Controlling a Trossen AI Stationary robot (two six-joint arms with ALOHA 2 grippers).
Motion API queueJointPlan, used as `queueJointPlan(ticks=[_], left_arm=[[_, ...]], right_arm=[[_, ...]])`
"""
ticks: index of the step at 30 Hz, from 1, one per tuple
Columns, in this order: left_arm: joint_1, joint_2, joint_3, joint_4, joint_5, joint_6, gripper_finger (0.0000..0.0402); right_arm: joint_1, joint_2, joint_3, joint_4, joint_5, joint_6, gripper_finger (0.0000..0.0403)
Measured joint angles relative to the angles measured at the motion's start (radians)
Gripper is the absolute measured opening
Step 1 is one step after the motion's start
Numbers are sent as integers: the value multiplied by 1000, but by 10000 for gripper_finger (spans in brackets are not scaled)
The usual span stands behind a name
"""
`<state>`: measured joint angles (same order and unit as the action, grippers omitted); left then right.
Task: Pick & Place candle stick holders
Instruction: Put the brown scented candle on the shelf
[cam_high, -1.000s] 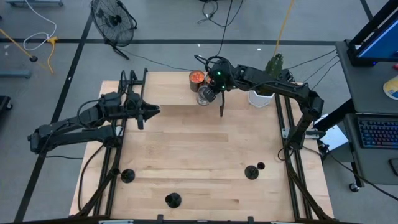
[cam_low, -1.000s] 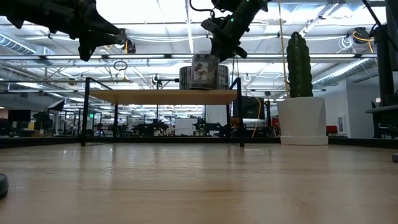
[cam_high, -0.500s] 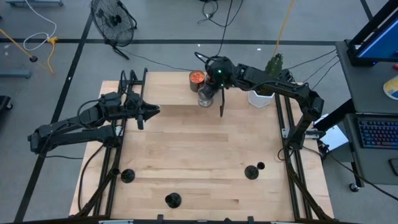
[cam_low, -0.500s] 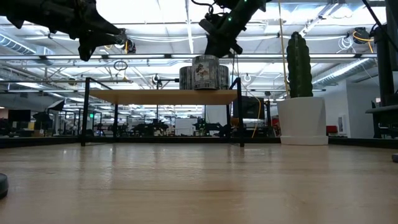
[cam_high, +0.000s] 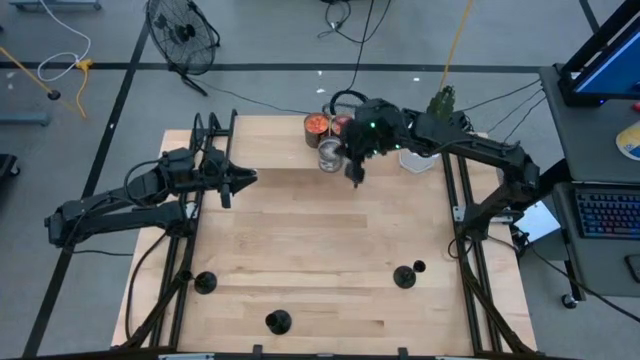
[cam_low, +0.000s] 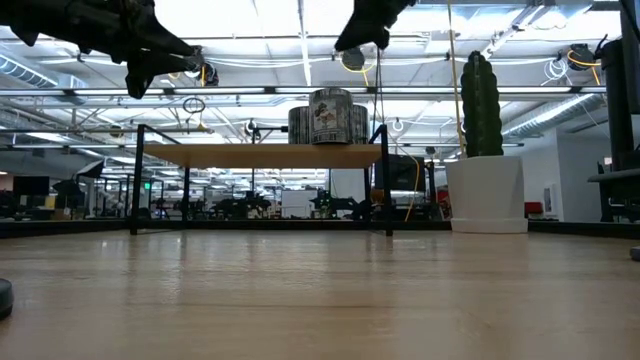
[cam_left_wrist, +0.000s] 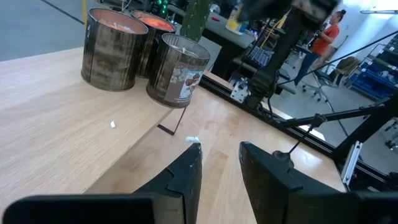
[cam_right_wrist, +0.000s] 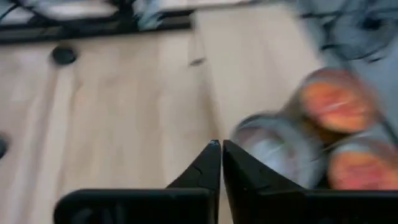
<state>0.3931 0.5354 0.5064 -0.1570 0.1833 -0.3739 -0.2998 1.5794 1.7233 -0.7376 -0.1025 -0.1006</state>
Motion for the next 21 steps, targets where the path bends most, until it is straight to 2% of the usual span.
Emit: queueJointPlan(ticks=[6, 11, 21], left_arm=[[0, 0, 0, 1, 0, -2, 115], [0, 0, 0, 1, 0, -2, 115], [0, 0, 0, 0, 0, -2, 115]], right_arm=[[43, -3, -126, -4, -33, 10, 2], [44, -3, -247, 162, -30, 38, 1], [10, -2, -333, 309, -22, 63, 0]])
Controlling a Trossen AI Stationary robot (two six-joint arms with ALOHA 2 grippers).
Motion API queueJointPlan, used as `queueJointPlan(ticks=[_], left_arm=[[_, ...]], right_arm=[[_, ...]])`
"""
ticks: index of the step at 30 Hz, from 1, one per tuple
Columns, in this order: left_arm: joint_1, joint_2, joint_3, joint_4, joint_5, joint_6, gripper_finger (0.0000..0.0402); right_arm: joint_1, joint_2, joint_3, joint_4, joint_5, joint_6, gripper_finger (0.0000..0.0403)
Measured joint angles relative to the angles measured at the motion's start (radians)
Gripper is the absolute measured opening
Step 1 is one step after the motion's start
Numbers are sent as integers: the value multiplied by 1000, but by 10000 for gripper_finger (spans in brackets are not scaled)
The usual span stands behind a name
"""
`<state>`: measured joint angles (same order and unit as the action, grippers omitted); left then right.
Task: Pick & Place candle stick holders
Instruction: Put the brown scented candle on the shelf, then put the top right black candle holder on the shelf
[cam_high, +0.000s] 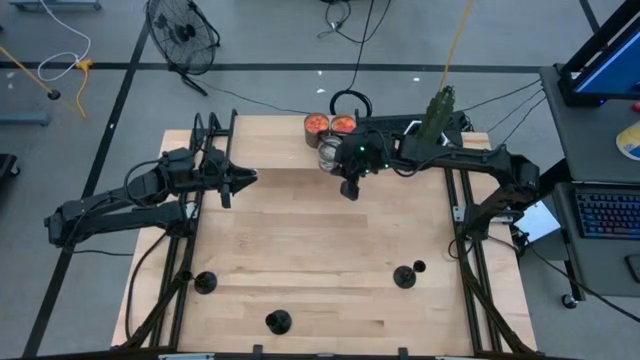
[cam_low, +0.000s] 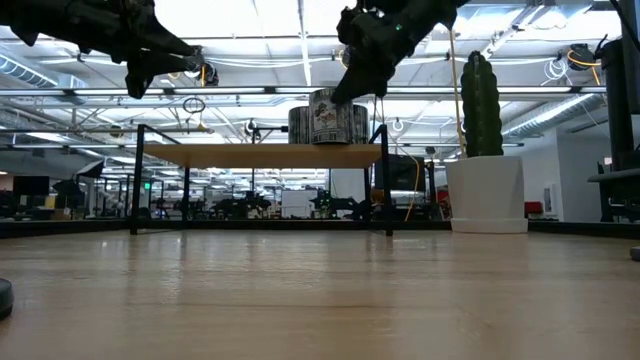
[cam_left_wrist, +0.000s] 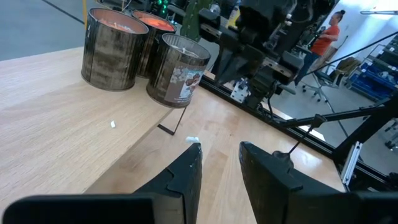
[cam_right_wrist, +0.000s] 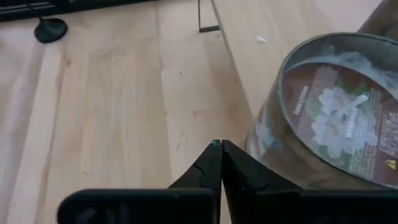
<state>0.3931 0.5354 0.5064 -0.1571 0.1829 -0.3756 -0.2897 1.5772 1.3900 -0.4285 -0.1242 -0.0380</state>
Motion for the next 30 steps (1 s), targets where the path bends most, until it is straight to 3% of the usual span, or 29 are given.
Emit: queueJointPlan(ticks=[8, 23, 30], left_arm=[[0, 0, 0, -4, 0, 6, 115], [0, 0, 0, -4, -2, -1, 115], [0, 0, 0, -4, -1, -29, 115]], right_arm=[[-23, 0, -5, 45, 48, -24, 0], [-83, 0, -5, 93, 40, -48, 0], [-53, -25, -5, 73, -113, 50, 0]])
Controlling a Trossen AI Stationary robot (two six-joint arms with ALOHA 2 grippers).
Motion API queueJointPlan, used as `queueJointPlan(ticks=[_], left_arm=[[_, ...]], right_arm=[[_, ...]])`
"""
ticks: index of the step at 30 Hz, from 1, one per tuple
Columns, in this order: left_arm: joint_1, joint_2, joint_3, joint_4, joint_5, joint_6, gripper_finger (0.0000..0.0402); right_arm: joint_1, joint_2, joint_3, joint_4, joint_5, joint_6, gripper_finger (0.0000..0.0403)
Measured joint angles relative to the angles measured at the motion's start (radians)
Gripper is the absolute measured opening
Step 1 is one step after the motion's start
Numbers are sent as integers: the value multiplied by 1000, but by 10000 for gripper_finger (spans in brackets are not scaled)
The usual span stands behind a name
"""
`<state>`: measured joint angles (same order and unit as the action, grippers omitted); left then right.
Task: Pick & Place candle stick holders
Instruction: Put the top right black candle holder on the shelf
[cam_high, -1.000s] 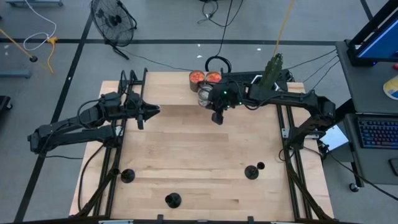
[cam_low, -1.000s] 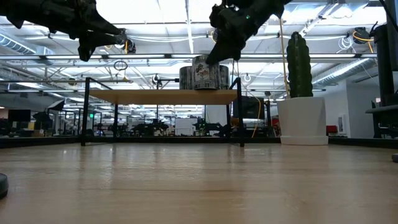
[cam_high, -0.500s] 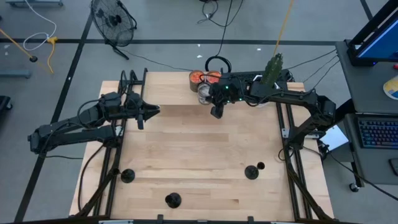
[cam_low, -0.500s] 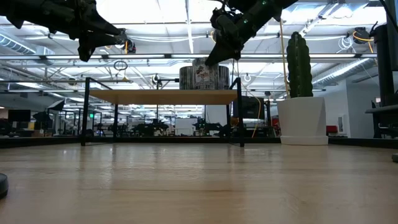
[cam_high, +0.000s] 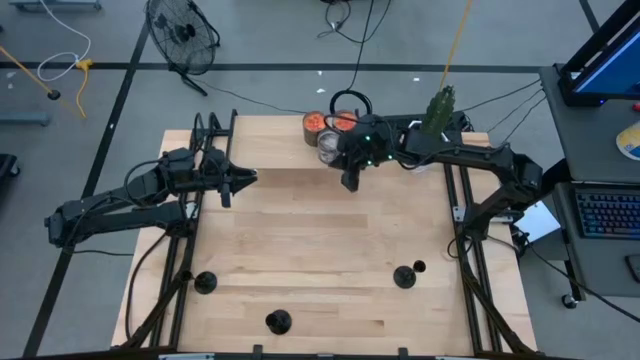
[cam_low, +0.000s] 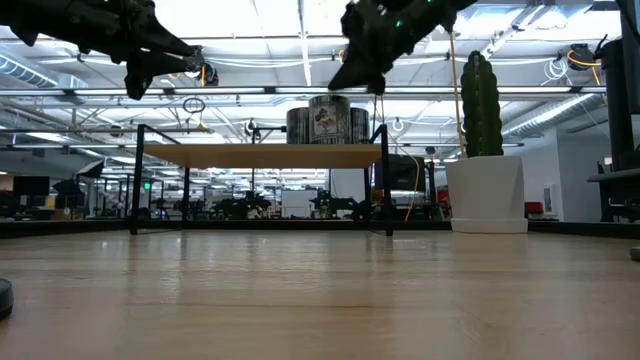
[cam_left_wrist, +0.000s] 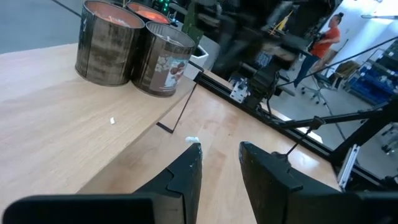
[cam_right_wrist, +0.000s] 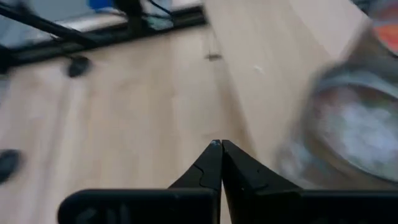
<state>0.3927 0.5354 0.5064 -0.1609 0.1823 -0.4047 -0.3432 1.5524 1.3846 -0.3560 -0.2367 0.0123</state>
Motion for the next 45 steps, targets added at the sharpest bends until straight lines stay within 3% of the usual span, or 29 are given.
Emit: queueJointPlan(ticks=[6, 16, 23, 29, 35, 45], left_arm=[[-1, 0, 0, -18, 2, -30, 115], [-3, 1, 0, -38, 3, -77, 115], [-3, 1, 0, -38, 3, -74, 115], [-3, 1, 0, -92, 2, -35, 115], [-3, 1, 0, -129, 1, -43, 115], [-3, 1, 0, -127, 1, -46, 115]], right_arm=[[43, -108, 1, -120, -4, 6, 0], [115, -347, 0, -656, -2, 85, 0], [229, -450, 0, -909, 0, 273, 9], [326, -493, 0, -1064, 1, 432, 56], [433, -499, 0, -1131, 0, 460, 118], [569, -486, -53, -1046, 26, 485, 203]])
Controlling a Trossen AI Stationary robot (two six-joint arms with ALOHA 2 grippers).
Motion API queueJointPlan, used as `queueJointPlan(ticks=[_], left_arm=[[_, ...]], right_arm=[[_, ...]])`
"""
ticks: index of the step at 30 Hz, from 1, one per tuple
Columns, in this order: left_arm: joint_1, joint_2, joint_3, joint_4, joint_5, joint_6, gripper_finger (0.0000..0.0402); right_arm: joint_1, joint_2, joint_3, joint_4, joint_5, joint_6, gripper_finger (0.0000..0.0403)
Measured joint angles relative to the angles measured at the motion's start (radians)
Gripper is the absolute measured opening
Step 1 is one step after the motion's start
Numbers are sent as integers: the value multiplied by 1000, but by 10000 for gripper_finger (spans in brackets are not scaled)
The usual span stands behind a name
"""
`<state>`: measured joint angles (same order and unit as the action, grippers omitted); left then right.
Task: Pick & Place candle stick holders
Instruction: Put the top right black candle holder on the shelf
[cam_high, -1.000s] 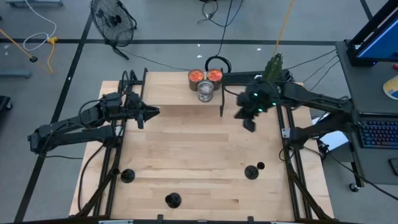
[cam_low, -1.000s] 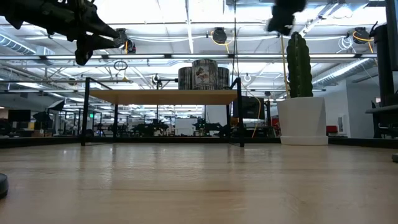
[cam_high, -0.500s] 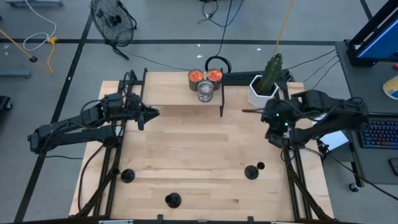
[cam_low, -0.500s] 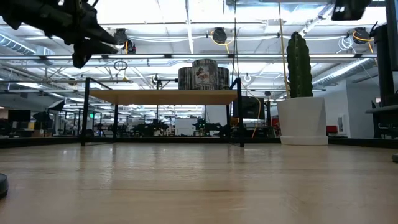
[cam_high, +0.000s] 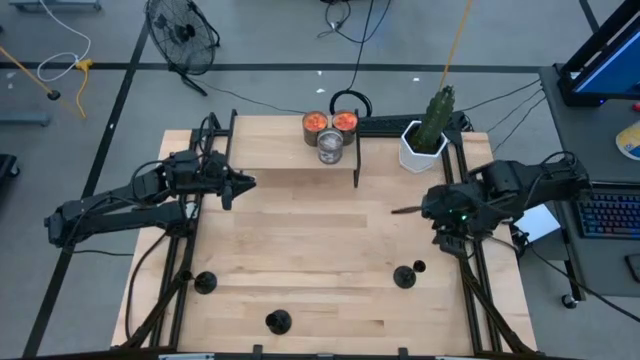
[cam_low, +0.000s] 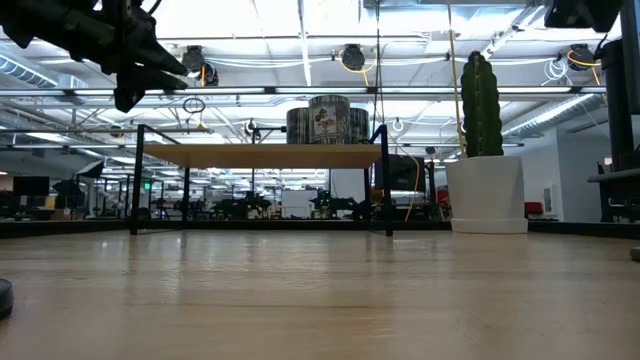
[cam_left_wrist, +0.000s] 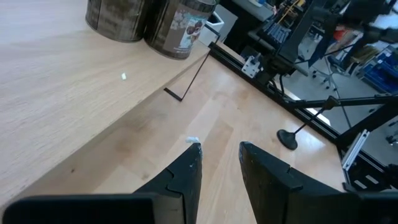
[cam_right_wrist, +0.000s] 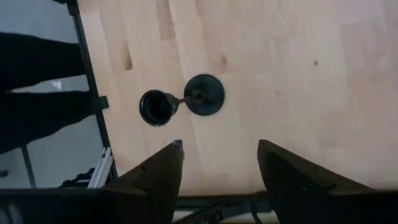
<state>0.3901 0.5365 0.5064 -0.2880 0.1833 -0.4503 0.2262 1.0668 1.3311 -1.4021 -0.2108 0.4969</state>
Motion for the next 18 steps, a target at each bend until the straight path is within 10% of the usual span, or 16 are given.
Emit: queueJointPlan(ticks=[18], left_arm=[[0, 0, 0, 3, -10, 27, 115]], right_arm=[[106, 1, -233, 276, -31, 197, 215]])
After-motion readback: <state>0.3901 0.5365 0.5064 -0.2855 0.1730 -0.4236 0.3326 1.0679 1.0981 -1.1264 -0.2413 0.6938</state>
